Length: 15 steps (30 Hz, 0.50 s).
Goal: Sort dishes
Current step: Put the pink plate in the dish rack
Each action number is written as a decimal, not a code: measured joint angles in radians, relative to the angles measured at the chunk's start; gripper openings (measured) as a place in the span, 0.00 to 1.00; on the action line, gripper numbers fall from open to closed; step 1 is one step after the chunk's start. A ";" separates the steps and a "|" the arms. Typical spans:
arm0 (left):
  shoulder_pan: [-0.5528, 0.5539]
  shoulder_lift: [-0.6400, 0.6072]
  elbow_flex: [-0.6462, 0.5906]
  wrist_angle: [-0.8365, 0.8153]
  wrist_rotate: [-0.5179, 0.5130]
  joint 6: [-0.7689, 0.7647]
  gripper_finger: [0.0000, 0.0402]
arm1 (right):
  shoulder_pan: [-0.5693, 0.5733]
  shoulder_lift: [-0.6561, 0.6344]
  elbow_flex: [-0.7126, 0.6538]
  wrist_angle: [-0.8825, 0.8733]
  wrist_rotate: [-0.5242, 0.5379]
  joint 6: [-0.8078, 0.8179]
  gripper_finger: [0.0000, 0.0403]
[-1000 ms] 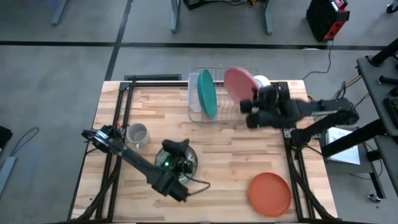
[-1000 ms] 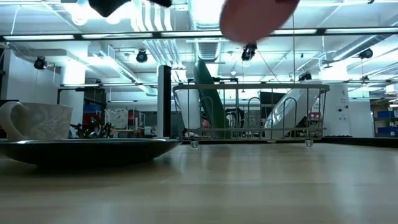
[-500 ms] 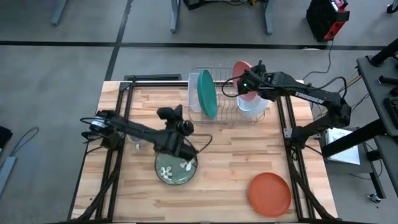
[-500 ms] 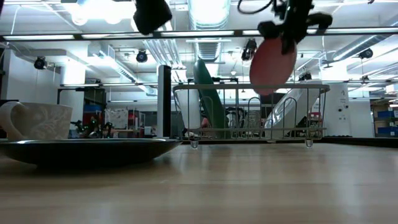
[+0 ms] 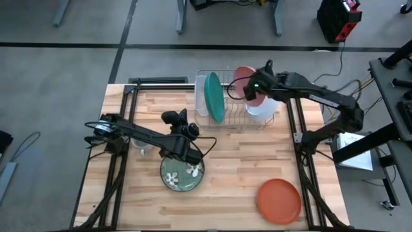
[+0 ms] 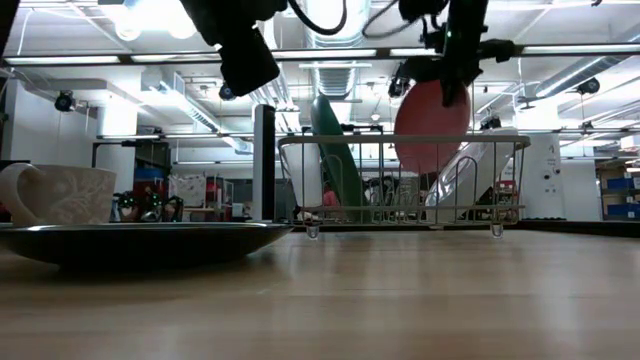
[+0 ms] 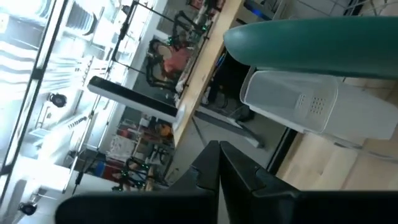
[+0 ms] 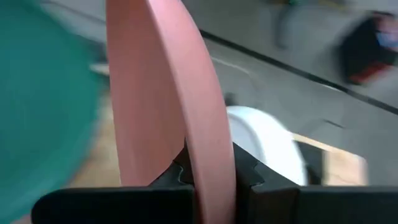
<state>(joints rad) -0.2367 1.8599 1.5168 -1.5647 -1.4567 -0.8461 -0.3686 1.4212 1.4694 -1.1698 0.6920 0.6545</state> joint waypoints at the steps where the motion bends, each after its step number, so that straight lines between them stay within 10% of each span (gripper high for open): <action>1: -0.004 0.000 0.004 -0.005 0.014 0.012 0.00 | 0.016 -0.020 0.013 0.004 -0.035 -0.023 0.05; 8: -0.147 -0.062 0.009 -0.005 0.343 0.201 0.00 | 0.259 -0.180 -0.022 0.047 -0.450 -0.114 0.05; 15: -0.368 -0.182 0.004 0.197 0.751 0.397 0.00 | 0.599 -0.190 -0.268 0.141 -0.552 0.076 0.05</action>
<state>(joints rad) -0.6044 1.6784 1.5206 -1.3675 -0.7053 -0.4492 0.2309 1.2310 1.2010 -1.0287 0.1402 0.7302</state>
